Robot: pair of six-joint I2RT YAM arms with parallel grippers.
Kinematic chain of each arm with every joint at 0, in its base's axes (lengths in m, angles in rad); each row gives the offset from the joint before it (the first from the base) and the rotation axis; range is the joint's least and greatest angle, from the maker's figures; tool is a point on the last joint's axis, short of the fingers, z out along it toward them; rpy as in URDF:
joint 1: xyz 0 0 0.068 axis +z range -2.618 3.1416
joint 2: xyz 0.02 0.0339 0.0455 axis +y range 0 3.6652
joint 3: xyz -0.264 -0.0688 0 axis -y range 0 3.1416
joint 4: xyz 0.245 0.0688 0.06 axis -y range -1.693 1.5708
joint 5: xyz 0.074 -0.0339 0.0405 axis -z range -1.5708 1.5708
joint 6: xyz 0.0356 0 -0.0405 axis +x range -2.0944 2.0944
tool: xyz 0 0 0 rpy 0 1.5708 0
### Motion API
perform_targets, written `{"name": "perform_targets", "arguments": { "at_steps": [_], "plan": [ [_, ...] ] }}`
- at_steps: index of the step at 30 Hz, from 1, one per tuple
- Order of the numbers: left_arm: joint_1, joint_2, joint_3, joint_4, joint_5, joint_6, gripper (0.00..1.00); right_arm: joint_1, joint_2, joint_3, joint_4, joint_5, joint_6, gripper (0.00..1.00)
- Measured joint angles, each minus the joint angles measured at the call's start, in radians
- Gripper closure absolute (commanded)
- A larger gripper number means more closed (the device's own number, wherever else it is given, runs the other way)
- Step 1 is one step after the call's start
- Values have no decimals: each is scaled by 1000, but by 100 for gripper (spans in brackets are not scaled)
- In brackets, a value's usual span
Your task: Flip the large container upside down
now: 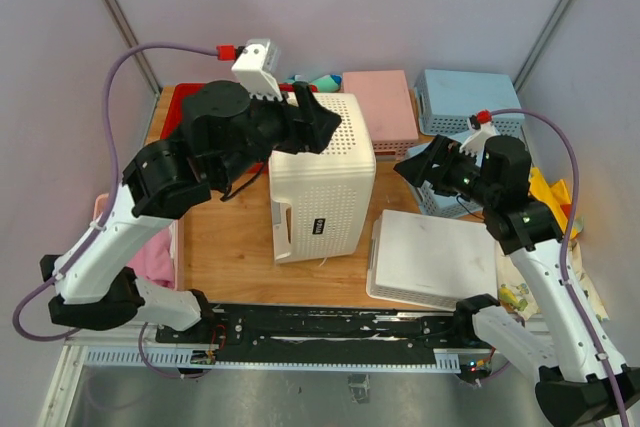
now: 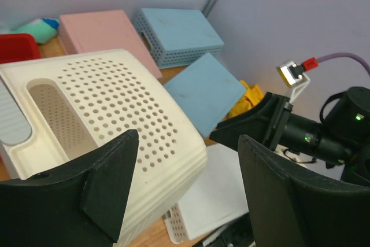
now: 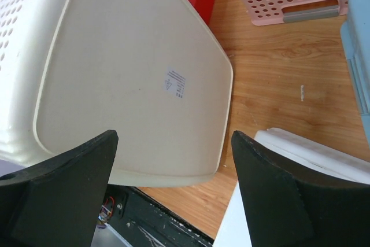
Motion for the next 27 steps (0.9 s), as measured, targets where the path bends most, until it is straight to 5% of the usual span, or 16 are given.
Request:
{"name": "perform_targets", "arguments": {
  "at_steps": [5,11,27],
  "plan": [
    [-108,129,170,-144,-290,33,26,0,3,0,-18,29,-33,18],
    [-114,248,304,-403,-501,-8,25,0,19,0,-23,42,-55,18],
    [-58,264,307,-608,-615,-93,21,0,50,0,-23,43,-71,18]
  ]
}}
